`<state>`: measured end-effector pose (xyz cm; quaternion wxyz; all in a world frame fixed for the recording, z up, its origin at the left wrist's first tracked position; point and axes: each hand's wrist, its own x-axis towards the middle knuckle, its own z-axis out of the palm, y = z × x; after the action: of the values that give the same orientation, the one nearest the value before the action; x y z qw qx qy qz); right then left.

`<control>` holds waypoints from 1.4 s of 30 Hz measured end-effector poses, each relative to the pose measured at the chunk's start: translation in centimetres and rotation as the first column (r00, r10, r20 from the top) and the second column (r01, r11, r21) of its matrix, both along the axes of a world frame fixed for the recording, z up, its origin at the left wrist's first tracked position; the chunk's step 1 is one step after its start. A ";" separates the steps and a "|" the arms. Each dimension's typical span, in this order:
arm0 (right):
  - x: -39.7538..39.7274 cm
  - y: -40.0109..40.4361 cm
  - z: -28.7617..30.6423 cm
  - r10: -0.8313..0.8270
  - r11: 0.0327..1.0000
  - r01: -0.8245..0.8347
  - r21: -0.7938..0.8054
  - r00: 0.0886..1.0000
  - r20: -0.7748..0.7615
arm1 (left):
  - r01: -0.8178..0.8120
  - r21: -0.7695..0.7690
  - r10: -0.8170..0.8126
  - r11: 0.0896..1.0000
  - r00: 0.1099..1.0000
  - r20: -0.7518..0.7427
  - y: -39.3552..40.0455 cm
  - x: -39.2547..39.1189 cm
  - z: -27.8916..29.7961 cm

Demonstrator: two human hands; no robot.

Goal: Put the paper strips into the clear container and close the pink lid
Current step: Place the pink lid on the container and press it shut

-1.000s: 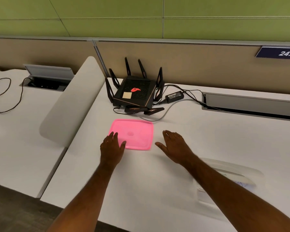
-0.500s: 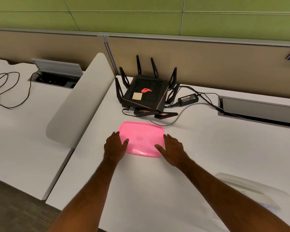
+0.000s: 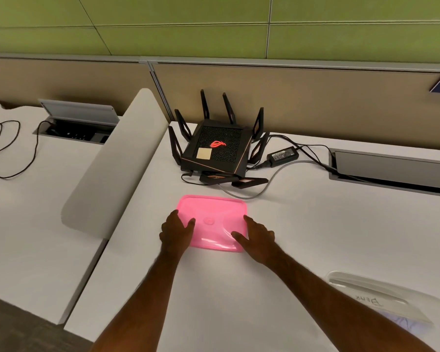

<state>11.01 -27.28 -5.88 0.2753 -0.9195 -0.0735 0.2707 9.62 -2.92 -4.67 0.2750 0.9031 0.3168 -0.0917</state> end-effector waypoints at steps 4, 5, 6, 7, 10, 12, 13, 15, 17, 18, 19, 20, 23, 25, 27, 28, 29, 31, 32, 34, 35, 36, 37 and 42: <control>-0.6 -0.1 1.2 -0.087 0.990 0.093 0.105 0.994 -0.059 | -0.059 -0.045 0.060 0.997 0.998 0.033 0.1 -0.7 0.4; -0.8 -0.2 1.5 -0.107 0.984 0.116 0.135 0.992 -0.071 | -0.069 -0.049 0.071 0.996 0.997 0.040 0.1 -1.0 0.5; -1.1 -0.3 1.8 -0.123 0.978 0.135 0.161 0.989 -0.085 | -0.079 -0.054 0.081 0.995 0.996 0.048 0.0 -1.3 0.6; -1.3 -0.4 2.2 -0.136 0.971 0.152 0.184 0.986 -0.098 | -0.087 -0.066 0.091 0.994 0.994 0.059 -0.1 -1.7 0.7; -1.9 -0.9 3.1 -0.180 0.941 0.207 0.267 0.976 -0.124 | -0.112 -0.125 0.125 0.986 0.987 0.102 -0.2 -2.8 0.9; -2.5 -1.5 3.8 -0.210 0.916 0.239 0.323 0.970 -0.122 | -0.121 -0.149 0.139 0.982 0.983 0.122 -0.5 -3.6 1.3; -2.8 -1.8 4.1 -0.219 0.911 0.242 0.334 0.970 -0.107 | -0.126 -0.157 0.147 0.980 0.981 0.128 -0.7 -3.9 1.5; -3.2 -2.5 4.7 -0.223 0.912 0.235 0.337 0.972 -0.077 | -0.144 -0.182 0.171 0.973 0.975 0.141 -1.1 -4.5 1.9; -3.6 -3.1 5.5 -0.230 0.911 0.238 0.337 0.971 -0.065 | -0.149 -0.207 0.184 0.967 0.969 0.165 -1.8 -5.1 2.6; -3.7 -3.5 5.9 -0.240 0.907 0.248 0.341 0.968 -0.067 | -0.147 -0.218 0.188 0.965 0.966 0.180 -2.2 -5.2 2.9; -3.8 -3.8 6.3 -0.255 0.897 0.266 0.354 0.964 -0.077 | -0.147 -0.230 0.193 0.962 0.962 0.195 -2.6 -5.3 3.3; -4.0 -4.2 6.7 -0.272 0.879 0.287 0.381 0.958 -0.092 | -0.145 -0.240 0.198 0.960 0.957 0.212 -3.1 -5.5 3.7; -4.8 -5.9 8.0 -0.332 0.787 0.363 0.500 0.931 -0.153 | -0.128 -0.269 0.199 0.955 0.946 0.255 -4.6 -5.9 5.0; -5.2 -7.1 8.8 -0.374 0.727 0.406 0.553 0.910 -0.177 | -0.107 -0.299 0.195 0.948 0.940 0.280 -5.5 -6.1 5.8; -5.6 -8.3 9.6 -0.412 0.679 0.442 0.586 0.890 -0.194 | -0.081 -0.326 0.185 0.942 0.935 0.302 -6.6 -6.3 6.5; -5.8 -8.9 10.0 -0.428 0.658 0.457 0.599 0.881 -0.201 | -0.068 -0.333 0.176 0.941 0.935 0.307 -7.1 -6.5 6.8; -6.0 -9.5 10.4 -0.438 0.645 0.461 0.609 0.877 -0.200 | -0.055 -0.336 0.166 0.940 0.936 0.312 -7.6 -6.5 7.1; -6.6 -10.7 11.0 -0.445 0.645 0.448 0.620 0.879 -0.172 | -0.021 -0.342 0.142 0.939 0.933 0.330 -8.7 -6.8 7.6; -7.0 -11.4 11.3 -0.448 0.650 0.437 0.622 0.881 -0.151 | -0.004 -0.346 0.129 0.938 0.932 0.339 -9.3 -6.9 7.9; -7.5 -12.7 11.8 -0.471 0.654 0.431 0.622 0.875 -0.111 | 0.020 -0.362 0.116 0.932 0.929 0.351 -10.5 -7.1 8.3; -7.8 -13.4 12.0 -0.485 0.652 0.434 0.622 0.869 -0.097 | 0.029 -0.374 0.115 0.927 0.928 0.355 -11.2 -7.2 8.5; -8.0 -14.1 12.3 -0.497 0.650 0.435 0.623 0.864 -0.085 | 0.034 -0.388 0.116 0.921 0.927 0.358 -11.8 -7.3 8.6; -8.2 -14.7 12.5 -0.507 0.647 0.437 0.624 0.859 -0.076 | 0.040 -0.403 0.118 0.914 0.925 0.360 -12.4 -7.4 8.8; -9.3 -18.2 13.4 -0.562 0.618 0.457 0.640 0.826 -0.046 | 0.091 -0.464 0.105 0.881 0.919 0.380 -15.6 -7.7 9.5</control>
<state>1.67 -45.43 7.55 0.6228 -0.7750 0.0838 0.0669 1.90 -18.49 4.82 0.5452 0.8070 0.2262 0.0187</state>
